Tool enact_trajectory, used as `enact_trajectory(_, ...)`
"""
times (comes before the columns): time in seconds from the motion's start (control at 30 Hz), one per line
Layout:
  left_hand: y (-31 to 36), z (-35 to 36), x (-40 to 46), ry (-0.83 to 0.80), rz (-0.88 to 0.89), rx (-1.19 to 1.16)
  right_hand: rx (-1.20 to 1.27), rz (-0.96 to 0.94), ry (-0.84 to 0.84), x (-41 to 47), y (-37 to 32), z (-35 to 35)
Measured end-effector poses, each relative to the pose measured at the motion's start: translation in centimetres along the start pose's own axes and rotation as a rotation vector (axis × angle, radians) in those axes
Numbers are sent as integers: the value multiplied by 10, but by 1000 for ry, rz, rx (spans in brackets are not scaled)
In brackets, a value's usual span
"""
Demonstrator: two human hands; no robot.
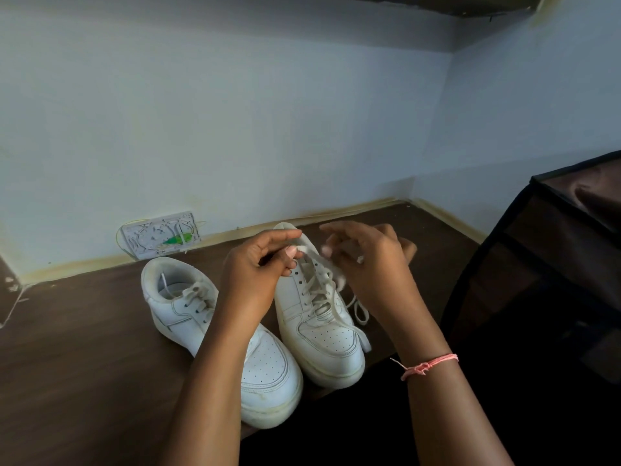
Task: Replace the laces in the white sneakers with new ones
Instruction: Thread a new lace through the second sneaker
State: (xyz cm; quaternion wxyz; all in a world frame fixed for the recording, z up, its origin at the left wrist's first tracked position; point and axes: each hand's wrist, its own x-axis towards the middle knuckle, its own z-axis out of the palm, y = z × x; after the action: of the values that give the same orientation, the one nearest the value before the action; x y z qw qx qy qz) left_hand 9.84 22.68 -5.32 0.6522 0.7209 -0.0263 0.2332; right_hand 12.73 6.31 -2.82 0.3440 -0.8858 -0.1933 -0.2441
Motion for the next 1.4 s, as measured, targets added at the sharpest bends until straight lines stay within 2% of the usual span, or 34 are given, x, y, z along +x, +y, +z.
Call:
enact_trajectory(0.13,0,1,2,-33,-1,-12,3,-96,35,-2,-5,10)
enact_trajectory(0.23,0,2,1,-71,4,22,15,-108,72,-2,-2,15)
enact_trajectory(0.4,2,3,0,-111,24,75,59,-142,2,-2,5,15)
enact_trajectory(0.5,2,6,0,-139,14,41,41,-148,59,0,6,16)
enact_trajectory(0.6,-2,7,0,-79,11,36,56,-104,73,-1,7,15)
enact_trajectory(0.67,-12,4,1,-12,20,137,20,-30,55,-1,9,12)
enact_trajectory(0.73,-24,1,1,2,61,360,-124,16,-60,-4,12,12)
enact_trajectory(0.83,-39,6,3,-30,94,572,-347,-63,-188,-13,19,27)
enact_trajectory(1.0,-52,14,2,-103,102,684,-337,-53,-52,-21,19,56)
enact_trajectory(1.07,-52,11,2,-96,81,649,-257,19,-52,-21,23,59)
enact_trajectory(1.13,-47,7,2,-96,30,576,-102,173,-109,-20,27,63)
enact_trajectory(1.23,-42,5,-1,-94,11,504,254,428,-193,-24,29,70)
enact_trajectory(1.3,-43,6,-2,-91,8,488,450,528,-206,-24,30,73)
enact_trajectory(1.4,-44,7,-2,-84,1,486,482,581,-217,-24,32,81)
